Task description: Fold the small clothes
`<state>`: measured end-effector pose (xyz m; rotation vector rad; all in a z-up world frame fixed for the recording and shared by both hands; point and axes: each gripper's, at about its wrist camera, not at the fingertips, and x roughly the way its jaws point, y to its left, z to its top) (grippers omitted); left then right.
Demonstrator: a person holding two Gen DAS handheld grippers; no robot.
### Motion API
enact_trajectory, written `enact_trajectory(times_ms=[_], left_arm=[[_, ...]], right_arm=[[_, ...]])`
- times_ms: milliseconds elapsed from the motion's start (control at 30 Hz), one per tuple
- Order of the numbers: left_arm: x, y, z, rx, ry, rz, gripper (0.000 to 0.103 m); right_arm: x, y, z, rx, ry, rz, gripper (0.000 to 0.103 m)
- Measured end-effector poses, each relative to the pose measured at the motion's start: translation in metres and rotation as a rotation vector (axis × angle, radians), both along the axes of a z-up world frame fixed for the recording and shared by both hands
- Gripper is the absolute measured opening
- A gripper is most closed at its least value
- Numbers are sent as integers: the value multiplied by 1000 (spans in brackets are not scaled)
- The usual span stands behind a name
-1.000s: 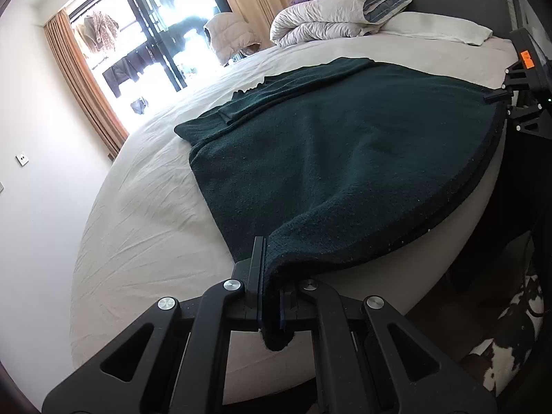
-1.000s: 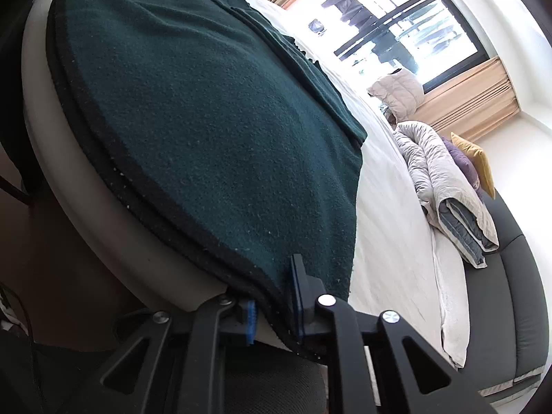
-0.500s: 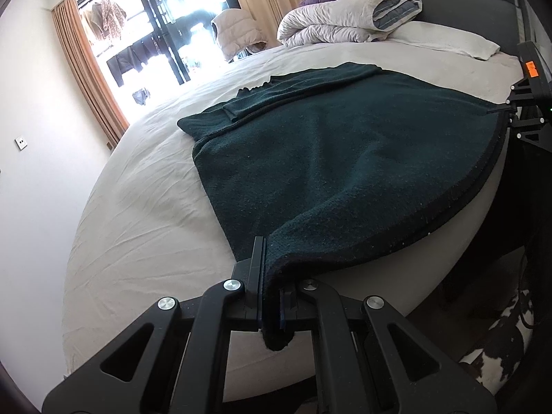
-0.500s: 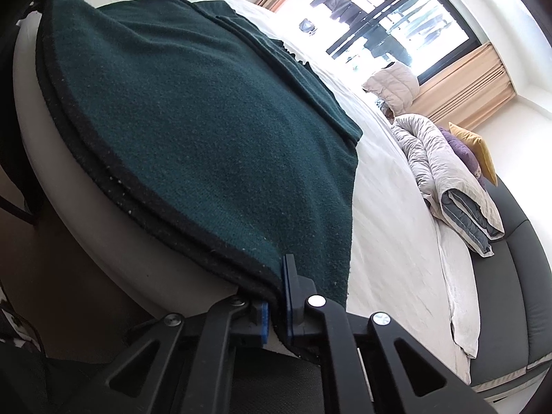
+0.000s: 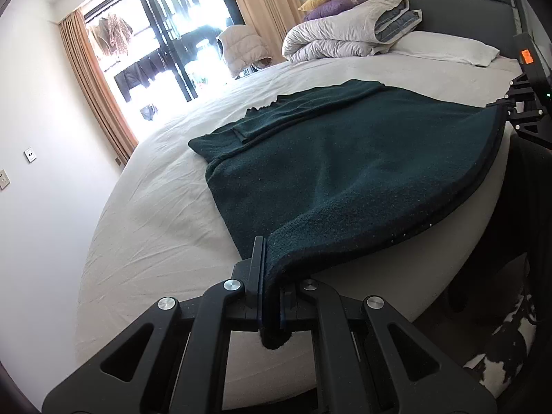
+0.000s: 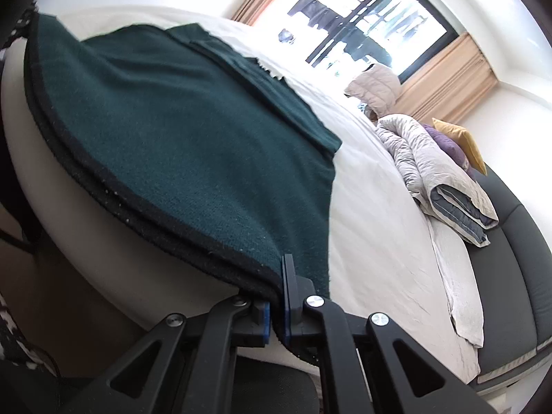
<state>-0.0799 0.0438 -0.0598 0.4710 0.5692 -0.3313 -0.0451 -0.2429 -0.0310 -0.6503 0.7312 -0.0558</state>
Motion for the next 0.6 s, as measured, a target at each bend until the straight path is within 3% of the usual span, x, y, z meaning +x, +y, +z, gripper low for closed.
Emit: enact_trajectory(times_ms=[600], left_arm=[[10,4,51,-124,-96,66,5]], right_arm=[[23,-3,54,82,-164,-78,4]])
